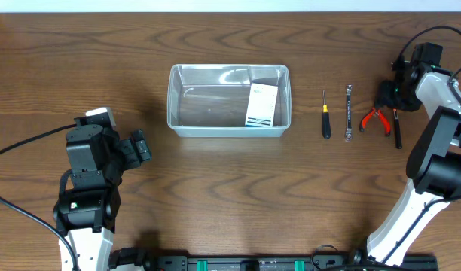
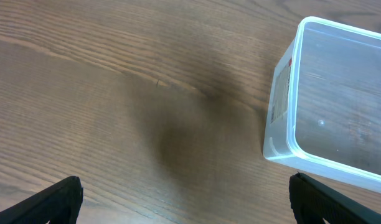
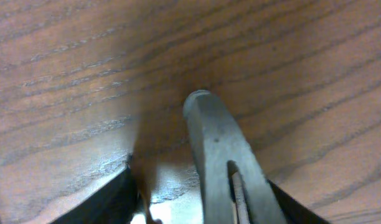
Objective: Pack container
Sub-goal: 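Move the right gripper to the hammer and grasp its handle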
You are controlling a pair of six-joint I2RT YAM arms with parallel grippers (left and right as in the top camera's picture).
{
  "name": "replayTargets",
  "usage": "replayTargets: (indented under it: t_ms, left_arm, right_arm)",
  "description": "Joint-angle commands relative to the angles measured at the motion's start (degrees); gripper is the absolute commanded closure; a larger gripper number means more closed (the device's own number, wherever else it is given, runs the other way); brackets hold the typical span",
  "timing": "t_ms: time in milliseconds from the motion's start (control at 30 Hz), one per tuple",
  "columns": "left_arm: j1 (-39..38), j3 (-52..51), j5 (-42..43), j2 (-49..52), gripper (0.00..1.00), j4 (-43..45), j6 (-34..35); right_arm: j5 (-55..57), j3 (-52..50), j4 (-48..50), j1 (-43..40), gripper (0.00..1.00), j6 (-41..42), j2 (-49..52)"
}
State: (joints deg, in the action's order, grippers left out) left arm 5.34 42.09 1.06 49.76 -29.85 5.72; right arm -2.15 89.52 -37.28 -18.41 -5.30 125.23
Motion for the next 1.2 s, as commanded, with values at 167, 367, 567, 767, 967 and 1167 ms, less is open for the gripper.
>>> replayTargets:
  t_ms: [167, 367, 567, 767, 967, 1167]
  left_arm:
    - [-0.2, 1.3, -0.7, 0.1, 0.02, -0.1, -0.8]
    - [-0.2, 1.3, -0.7, 0.1, 0.02, -0.1, -0.8]
    - [-0.2, 1.3, -0.7, 0.1, 0.02, -0.1, -0.8]
    - [-0.2, 1.3, -0.7, 0.1, 0.02, -0.1, -0.8]
    - [-0.2, 1.3, -0.7, 0.1, 0.02, -0.1, -0.8]
    - [-0.2, 1.3, -0.7, 0.1, 0.02, -0.1, -0.8]
  right_arm:
    - [0.2, -0.1, 0.9, 0.0, 0.69, 2.1, 1.4]
    - [0.2, 0.3, 0.7, 0.0, 0.80, 2.1, 1.1]
    - [0.6, 0.9, 0.6, -0.1, 0.46, 2.1, -0.7]
    - [4.4, 0.9, 0.7, -0.1, 0.39, 2.1, -1.1]
    - [5.2, 0.9, 2.3, -1.4, 0.39, 3.6, -1.1]
    - [-0.9, 0.9, 2.4, -2.9, 0.38, 5.1, -1.1]
